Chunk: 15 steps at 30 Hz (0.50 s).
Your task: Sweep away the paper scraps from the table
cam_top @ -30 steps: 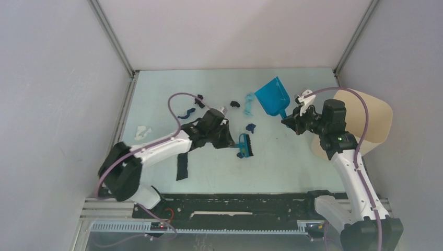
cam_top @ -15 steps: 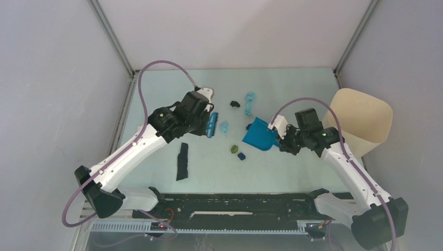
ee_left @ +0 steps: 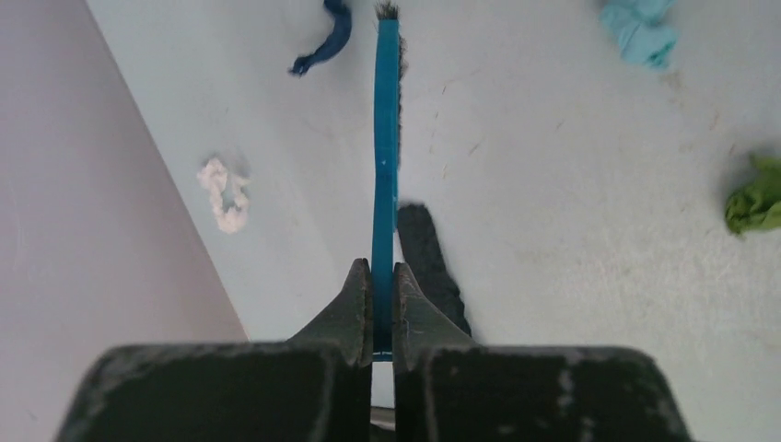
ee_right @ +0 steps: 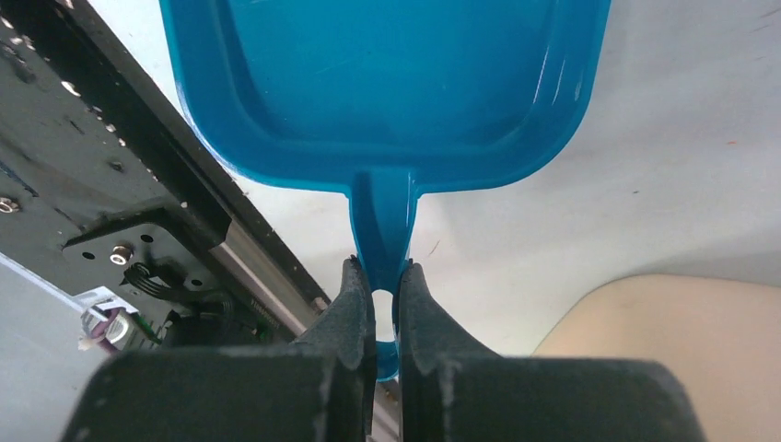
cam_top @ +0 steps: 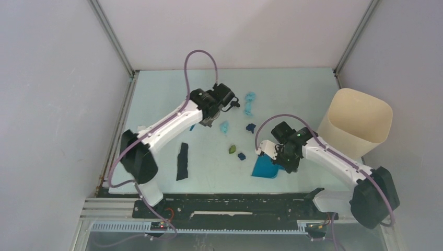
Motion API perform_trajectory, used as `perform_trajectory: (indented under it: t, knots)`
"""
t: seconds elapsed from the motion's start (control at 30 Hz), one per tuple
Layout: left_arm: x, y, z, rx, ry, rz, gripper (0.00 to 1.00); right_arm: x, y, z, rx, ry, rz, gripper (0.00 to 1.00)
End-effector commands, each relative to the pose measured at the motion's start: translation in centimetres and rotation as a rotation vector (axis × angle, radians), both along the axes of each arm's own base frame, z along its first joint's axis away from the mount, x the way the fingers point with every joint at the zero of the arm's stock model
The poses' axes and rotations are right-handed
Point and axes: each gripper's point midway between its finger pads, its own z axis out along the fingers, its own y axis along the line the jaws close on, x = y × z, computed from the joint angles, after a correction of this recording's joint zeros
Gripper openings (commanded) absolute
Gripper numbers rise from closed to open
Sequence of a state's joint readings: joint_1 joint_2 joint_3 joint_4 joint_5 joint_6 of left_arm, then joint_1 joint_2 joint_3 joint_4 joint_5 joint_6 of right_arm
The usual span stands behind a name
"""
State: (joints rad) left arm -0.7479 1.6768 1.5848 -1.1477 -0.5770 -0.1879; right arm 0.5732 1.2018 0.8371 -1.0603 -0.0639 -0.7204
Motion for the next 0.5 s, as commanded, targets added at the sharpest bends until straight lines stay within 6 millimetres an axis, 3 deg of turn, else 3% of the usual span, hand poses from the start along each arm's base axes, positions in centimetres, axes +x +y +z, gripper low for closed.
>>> perform_trajectory:
  t: [0.0, 0.2, 0.47]
  knots:
    - [3.3, -0.1, 0.3, 0.03, 0.024, 0.026, 0.0, -0.3, -0.7, -0.9, -0.074, 0.032, -0.043, 0.0]
    - [5.8, -2.2, -1.1, 0.006, 0.073, -0.01, 0.0, -0.4, 0.0, -1.9, -0.089, 0.054, -0.05, 0.0]
    - [9.3, -7.8, -4.1, -0.105, 0.171, -0.1, 0.0, -0.9, 1.7, -2.7, -0.041, 0.077, -0.033, 0.0]
